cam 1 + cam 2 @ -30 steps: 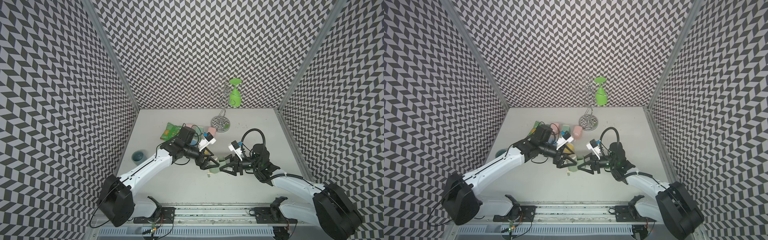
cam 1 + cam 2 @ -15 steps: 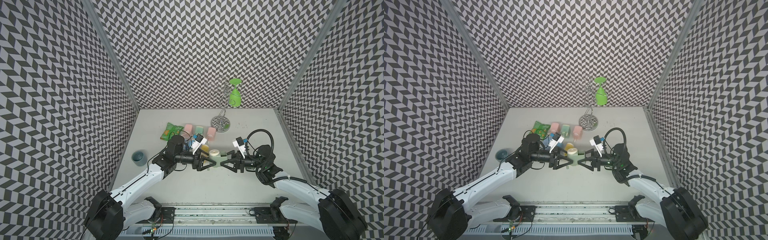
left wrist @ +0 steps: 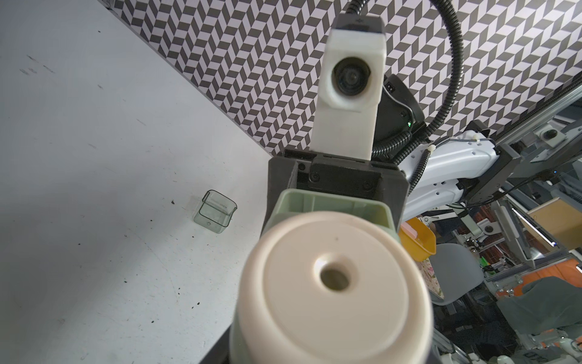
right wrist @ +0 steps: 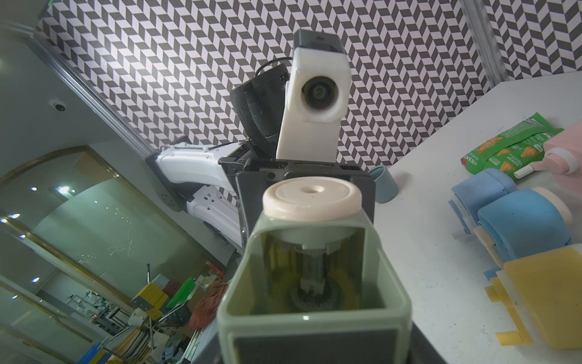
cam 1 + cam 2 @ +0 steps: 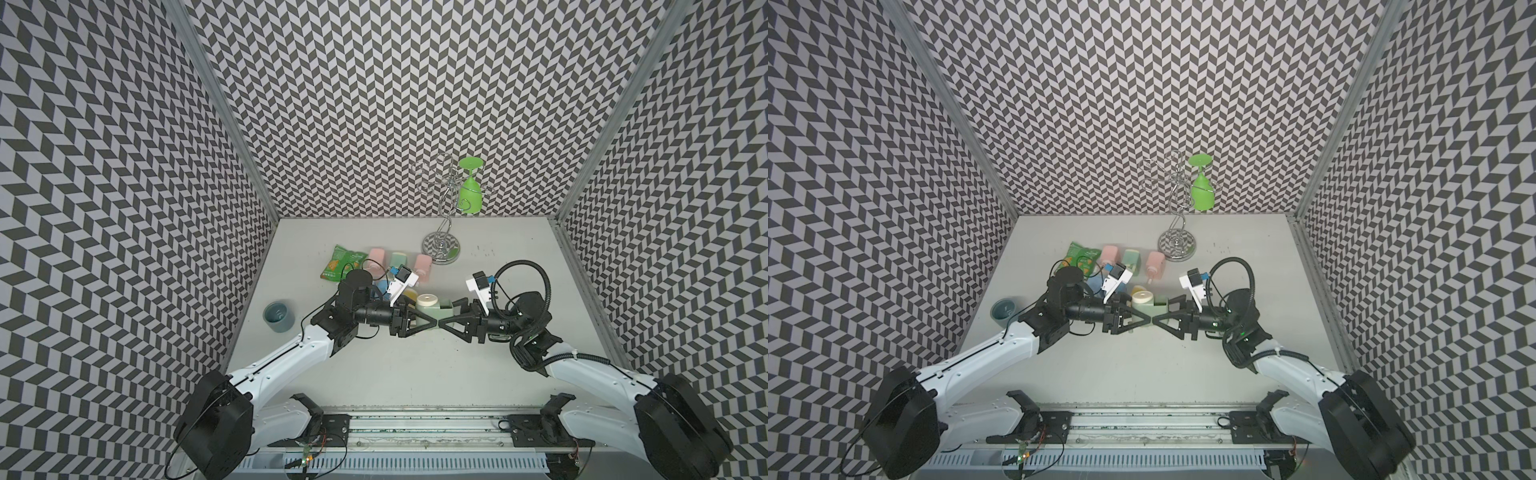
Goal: Put the tray back into the pencil sharpener
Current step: Pick up the pencil sharpener from the center of the board, then close the container of the pencil sharpener.
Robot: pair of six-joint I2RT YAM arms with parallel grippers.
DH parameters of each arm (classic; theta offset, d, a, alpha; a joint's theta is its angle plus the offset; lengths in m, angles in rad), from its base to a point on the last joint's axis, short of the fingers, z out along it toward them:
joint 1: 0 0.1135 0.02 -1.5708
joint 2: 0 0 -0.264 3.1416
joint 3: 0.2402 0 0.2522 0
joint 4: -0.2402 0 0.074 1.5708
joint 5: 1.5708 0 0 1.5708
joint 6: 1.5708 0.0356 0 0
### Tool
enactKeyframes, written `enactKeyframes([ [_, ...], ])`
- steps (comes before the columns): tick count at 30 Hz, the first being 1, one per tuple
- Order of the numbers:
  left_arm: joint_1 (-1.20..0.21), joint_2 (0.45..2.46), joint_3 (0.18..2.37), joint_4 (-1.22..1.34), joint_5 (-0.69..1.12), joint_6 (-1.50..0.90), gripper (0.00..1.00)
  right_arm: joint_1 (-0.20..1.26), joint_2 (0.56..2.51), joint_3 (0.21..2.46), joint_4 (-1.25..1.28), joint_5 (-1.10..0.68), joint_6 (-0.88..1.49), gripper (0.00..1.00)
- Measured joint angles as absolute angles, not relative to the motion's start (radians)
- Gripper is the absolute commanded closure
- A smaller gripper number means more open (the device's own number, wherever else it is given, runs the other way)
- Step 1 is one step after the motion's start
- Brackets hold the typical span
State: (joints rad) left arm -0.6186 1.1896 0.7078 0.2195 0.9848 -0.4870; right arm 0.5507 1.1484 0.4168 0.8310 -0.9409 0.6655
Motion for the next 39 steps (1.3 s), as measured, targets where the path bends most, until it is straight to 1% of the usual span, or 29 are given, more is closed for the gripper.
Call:
enactKeyframes([
  [2,-0.619,1.189,0.707,0.230,0.983,-0.487,0.55,0.551,1.148,0.415,0.841,-0.937,0.673,0.73],
  [3,-0.619,1.189,0.707,0.232,0.982,-0.487,0.58,0.551,1.148,0.414,0.842,-0.936,0.674,0.70],
  [4,-0.619,1.189,0.707,0.232,0.981,-0.487,0.62,0.551,1.148,0.414,0.842,-0.934,0.674,0.62],
  [7,-0.619,1.189,0.707,0.230,0.964,-0.479,0.73,0.552,1.139,0.414,0.824,-0.924,0.662,0.26],
  [8,-0.620,1.189,0.709,0.222,0.955,-0.477,0.76,0.555,1.127,0.414,0.800,-0.906,0.645,0.17],
  [9,-0.622,1.189,0.713,0.207,0.934,-0.474,0.78,0.555,1.111,0.414,0.769,-0.886,0.621,0.02],
  [10,-0.624,1.189,0.719,0.186,0.917,-0.468,0.81,0.555,1.090,0.413,0.731,-0.857,0.602,0.00],
  [12,-0.625,1.190,0.736,0.127,0.874,-0.449,0.86,0.553,1.025,0.411,0.637,-0.786,0.567,0.00],
  [15,-0.633,1.200,0.792,0.001,0.796,-0.392,0.88,0.533,0.897,0.411,0.487,-0.632,0.524,0.00],
  [17,-0.657,1.219,0.850,-0.093,0.722,-0.333,0.89,0.510,0.815,0.421,0.358,-0.501,0.513,0.05],
  [19,-0.709,1.251,0.917,-0.193,0.642,-0.265,0.89,0.484,0.782,0.463,0.210,-0.379,0.511,0.09],
  [22,-0.812,1.333,1.034,-0.347,0.524,-0.148,0.92,0.437,0.806,0.563,-0.015,-0.194,0.527,0.10],
  [26,-0.923,1.488,1.197,-0.560,0.360,0.016,0.92,0.353,0.923,0.682,-0.272,-0.016,0.557,0.11],
  [28,-0.950,1.556,1.253,-0.640,0.295,0.089,0.91,0.315,0.986,0.707,-0.358,0.029,0.564,0.13],
  [32,-0.973,1.687,1.360,-0.788,0.171,0.243,0.88,0.247,1.062,0.708,-0.474,0.056,0.561,0.23],
  [34,-0.976,1.734,1.398,-0.831,0.128,0.306,0.86,0.223,1.076,0.701,-0.483,0.052,0.550,0.26],
  [39,-0.987,1.837,1.477,-0.913,0.021,0.432,0.84,0.197,1.149,0.699,-0.476,0.016,0.498,0.31],
])
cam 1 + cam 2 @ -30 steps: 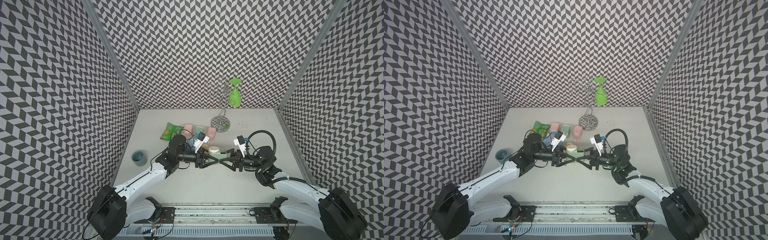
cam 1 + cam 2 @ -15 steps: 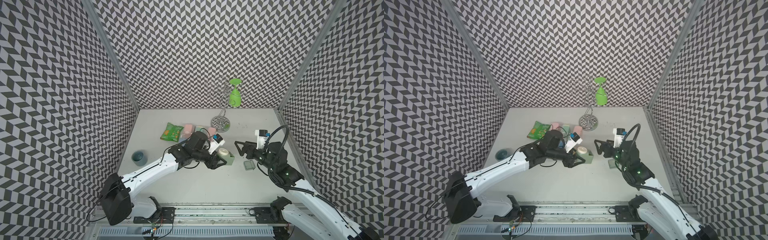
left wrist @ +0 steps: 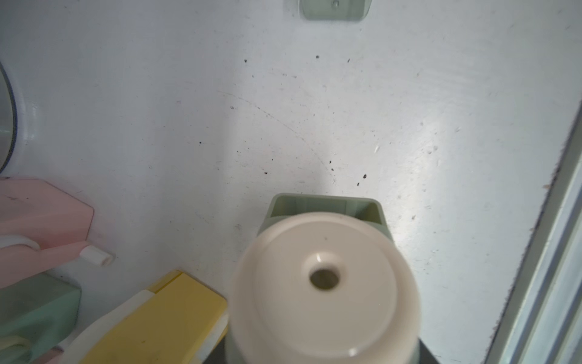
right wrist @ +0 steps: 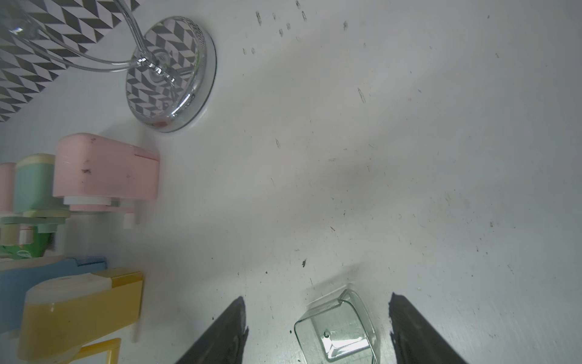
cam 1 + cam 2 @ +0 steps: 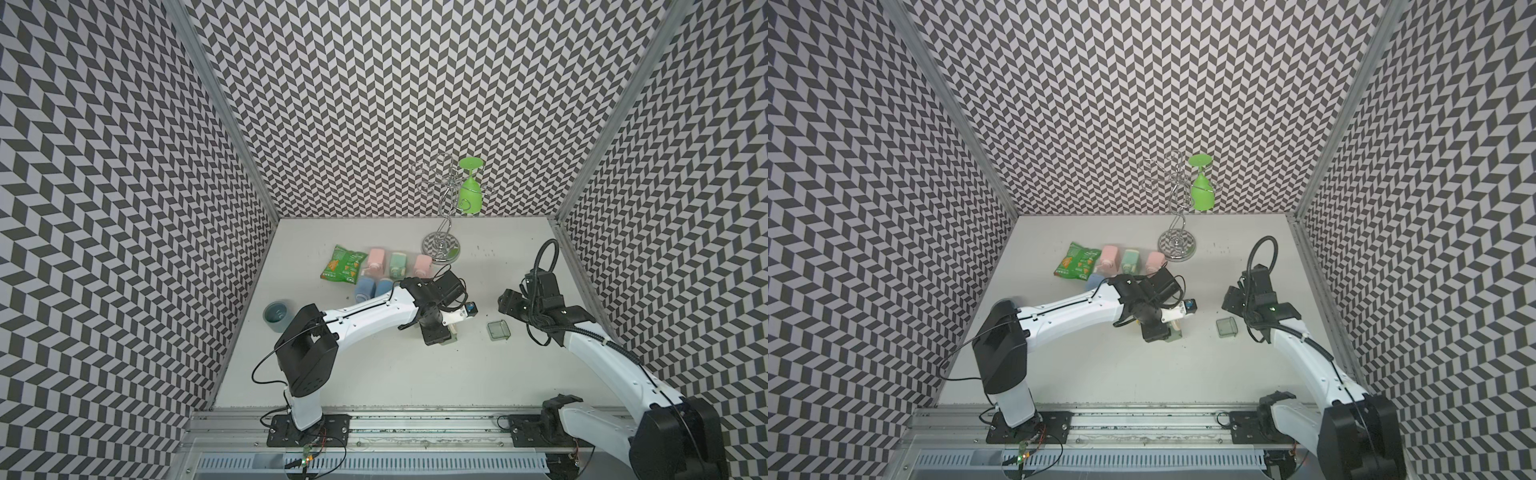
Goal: Put the tray back into the pencil sharpener
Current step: Close the container of the pencil sharpener.
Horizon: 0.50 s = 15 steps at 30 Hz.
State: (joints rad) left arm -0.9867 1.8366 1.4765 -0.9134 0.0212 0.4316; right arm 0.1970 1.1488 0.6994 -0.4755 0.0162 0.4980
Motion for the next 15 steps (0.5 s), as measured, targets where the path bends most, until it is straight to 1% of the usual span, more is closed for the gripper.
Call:
enactKeyframes([
  [4,-0.995,1.914,1.508,-0.958,-0.040,0.477,0.80,0.190,1.256,0.712,-0.479,-0.024,0.452,0.34],
  [7,-1.000,1.951,1.508,-0.996,-0.067,0.491,0.76,0.184,1.307,0.714,-0.479,-0.055,0.433,0.34],
  [8,-1.002,1.954,1.512,-1.000,-0.076,0.495,0.75,0.183,1.313,0.714,-0.479,-0.063,0.431,0.34],
  [12,-1.022,1.961,1.522,-1.021,-0.110,0.500,0.64,0.179,1.314,0.714,-0.464,-0.088,0.427,0.34],
  [15,-1.035,1.971,1.535,-1.031,-0.125,0.500,0.61,0.178,1.314,0.713,-0.460,-0.105,0.425,0.34],
])
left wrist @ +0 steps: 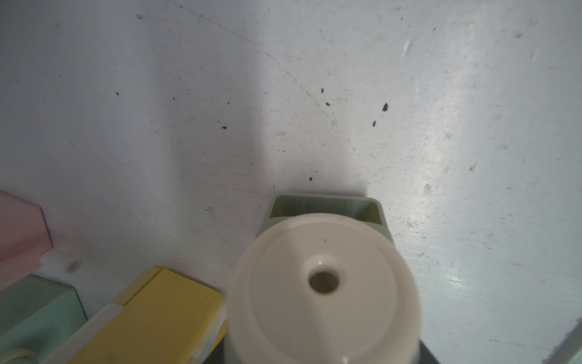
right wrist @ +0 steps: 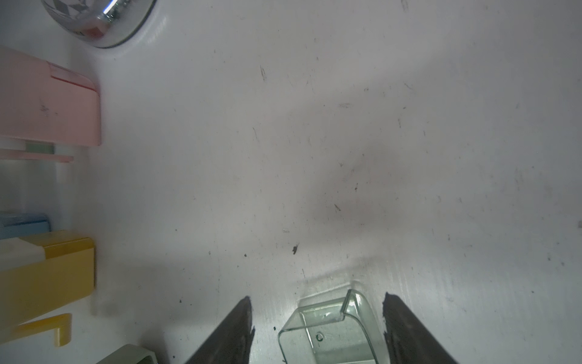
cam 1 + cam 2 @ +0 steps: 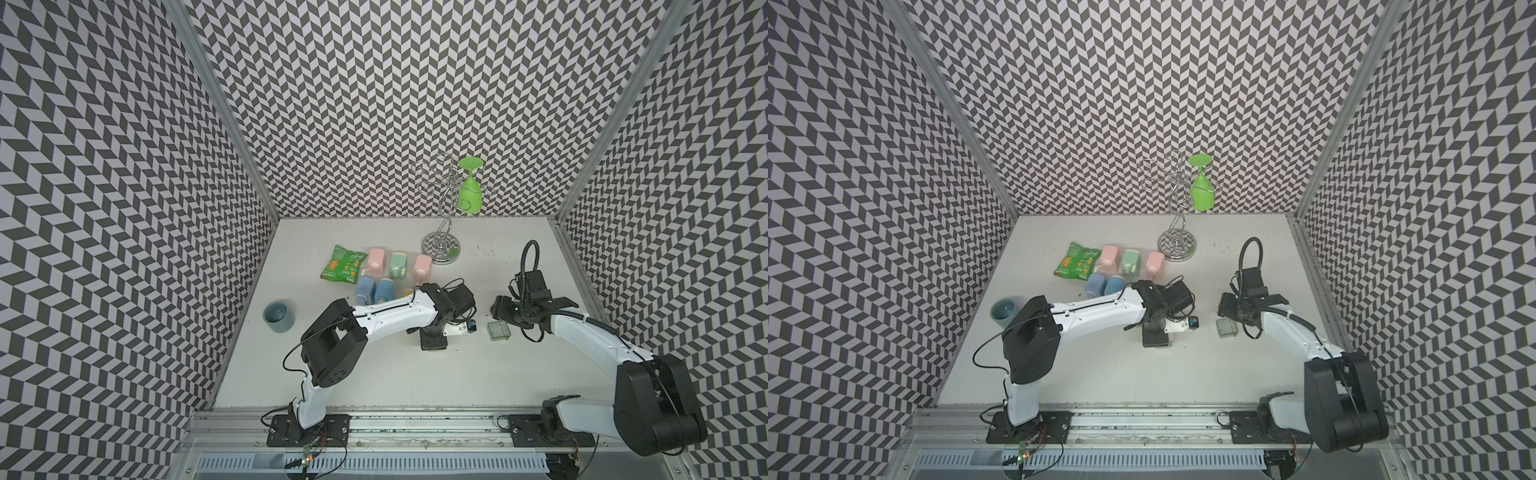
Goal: Put the tray back into the pencil sharpener
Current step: Close the container of the pencil sharpener.
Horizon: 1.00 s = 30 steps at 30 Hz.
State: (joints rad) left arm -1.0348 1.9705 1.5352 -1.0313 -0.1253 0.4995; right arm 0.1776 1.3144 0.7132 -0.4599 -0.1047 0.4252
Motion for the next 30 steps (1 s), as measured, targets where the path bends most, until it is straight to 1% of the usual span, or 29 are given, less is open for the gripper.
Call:
enactKeyframes([
  [2,-1.040,1.976,1.542,-1.037,-0.130,0.500,0.61,0.174,1.314,0.710,-0.449,-0.113,0.424,0.35],
  [4,-1.042,1.981,1.549,-1.043,-0.136,0.499,0.58,0.168,1.314,0.699,-0.433,-0.121,0.424,0.35],
  [7,-1.043,1.983,1.553,-1.046,-0.140,0.498,0.53,0.155,1.315,0.682,-0.425,-0.112,0.429,0.30],
  [10,-1.043,1.983,1.553,-1.045,-0.142,0.496,0.49,0.144,1.315,0.668,-0.421,-0.082,0.431,0.30],
  [12,-1.043,1.983,1.553,-1.045,-0.142,0.496,0.46,0.141,1.315,0.664,-0.417,-0.072,0.434,0.32],
  [16,-1.043,1.991,1.563,-1.050,-0.141,0.493,0.36,0.141,1.315,0.648,-0.409,-0.074,0.435,0.41],
  [18,-1.043,1.995,1.568,-1.048,-0.138,0.490,0.32,0.140,1.315,0.630,-0.398,-0.085,0.437,0.42],
  [22,-1.043,2.010,1.569,-1.033,-0.126,0.484,0.22,0.139,1.315,0.597,-0.387,-0.107,0.438,0.42],
  [26,-1.045,2.012,1.570,-1.026,-0.115,0.478,0.21,0.139,1.315,0.589,-0.381,-0.121,0.437,0.44],
  [30,-1.046,2.010,1.569,-1.010,-0.114,0.478,0.25,0.139,1.315,0.586,-0.378,-0.128,0.437,0.48],
])
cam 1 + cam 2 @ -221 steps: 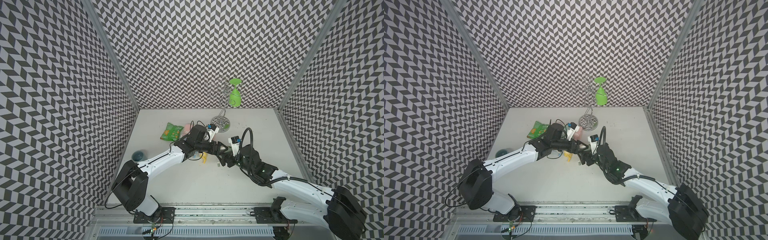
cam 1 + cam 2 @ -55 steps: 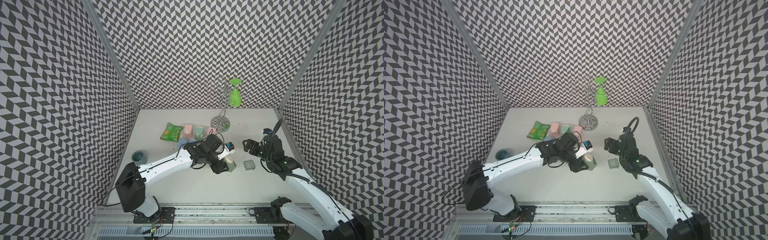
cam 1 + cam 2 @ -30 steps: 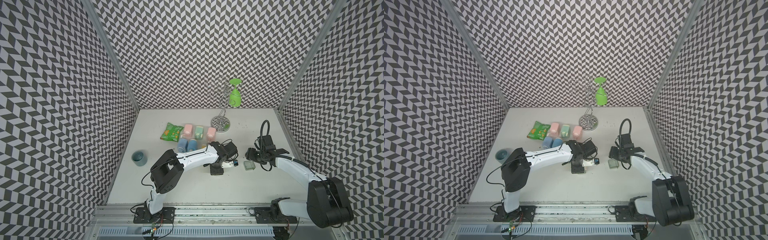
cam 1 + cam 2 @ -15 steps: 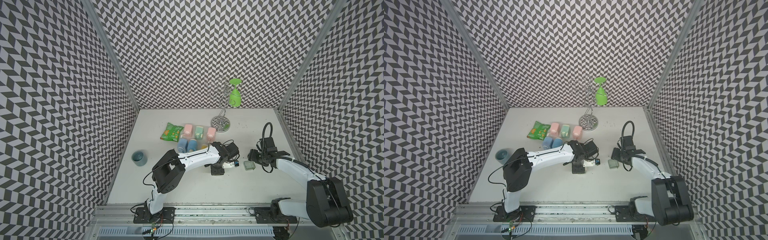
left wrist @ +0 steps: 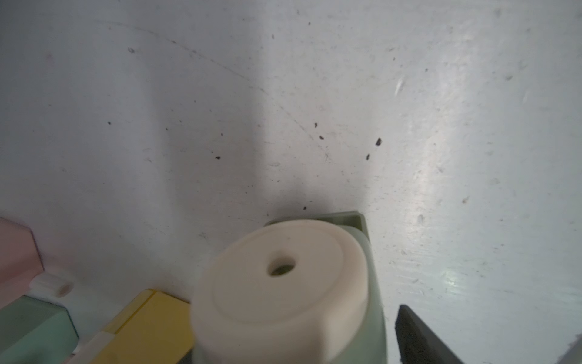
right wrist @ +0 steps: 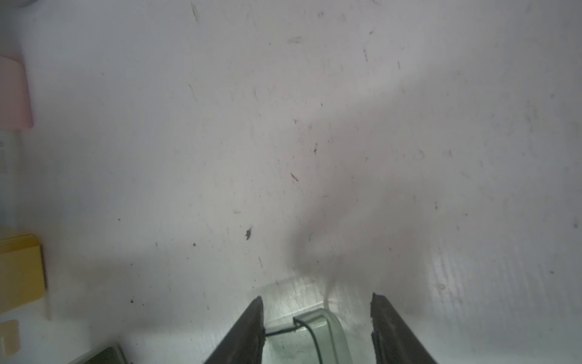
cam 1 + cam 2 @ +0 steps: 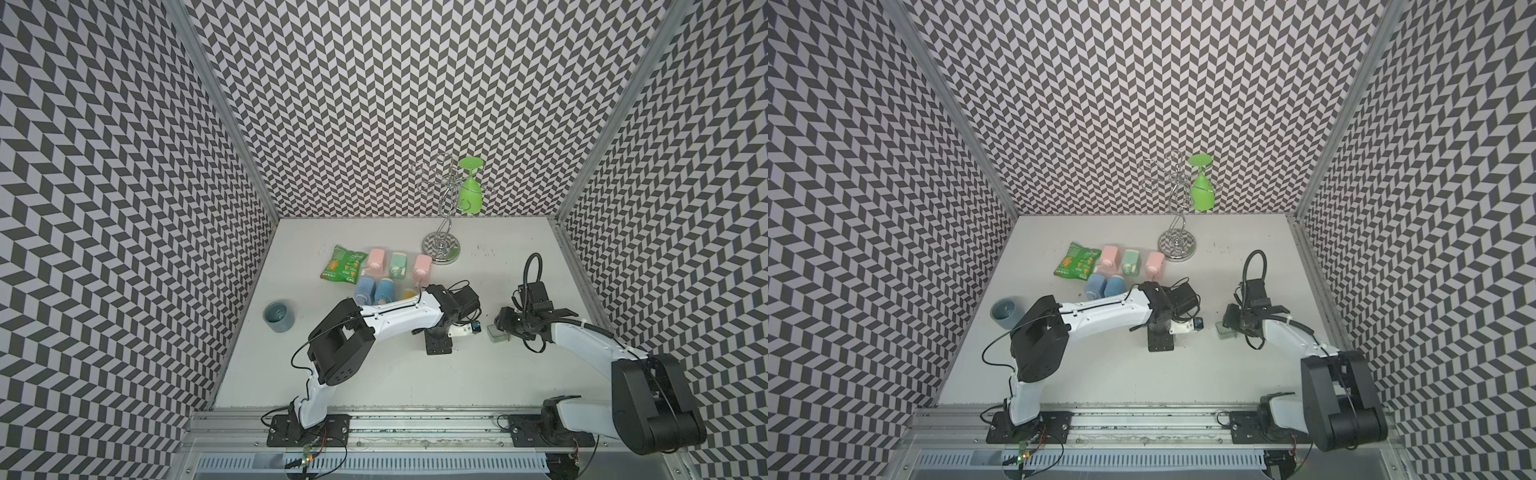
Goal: Put the tray back into the pencil sharpener
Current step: Close the container of the pencil sharpener.
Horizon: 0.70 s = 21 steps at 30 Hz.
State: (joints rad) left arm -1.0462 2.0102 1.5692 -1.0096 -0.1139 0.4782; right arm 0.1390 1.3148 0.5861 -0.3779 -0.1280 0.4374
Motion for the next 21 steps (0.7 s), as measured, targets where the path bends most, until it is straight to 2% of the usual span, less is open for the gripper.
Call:
enactKeyframes([
  [6,-1.046,1.988,1.554,-0.958,-0.097,0.479,0.32,0.139,1.313,0.585,-0.378,-0.144,0.431,0.48],
  [13,-1.045,1.942,1.498,-0.895,-0.066,0.492,0.34,0.143,1.259,0.565,-0.381,-0.204,0.438,0.35],
  [21,-1.044,1.937,1.480,-0.867,-0.062,0.505,0.35,0.155,1.185,0.528,-0.387,-0.204,0.495,0.36],
])
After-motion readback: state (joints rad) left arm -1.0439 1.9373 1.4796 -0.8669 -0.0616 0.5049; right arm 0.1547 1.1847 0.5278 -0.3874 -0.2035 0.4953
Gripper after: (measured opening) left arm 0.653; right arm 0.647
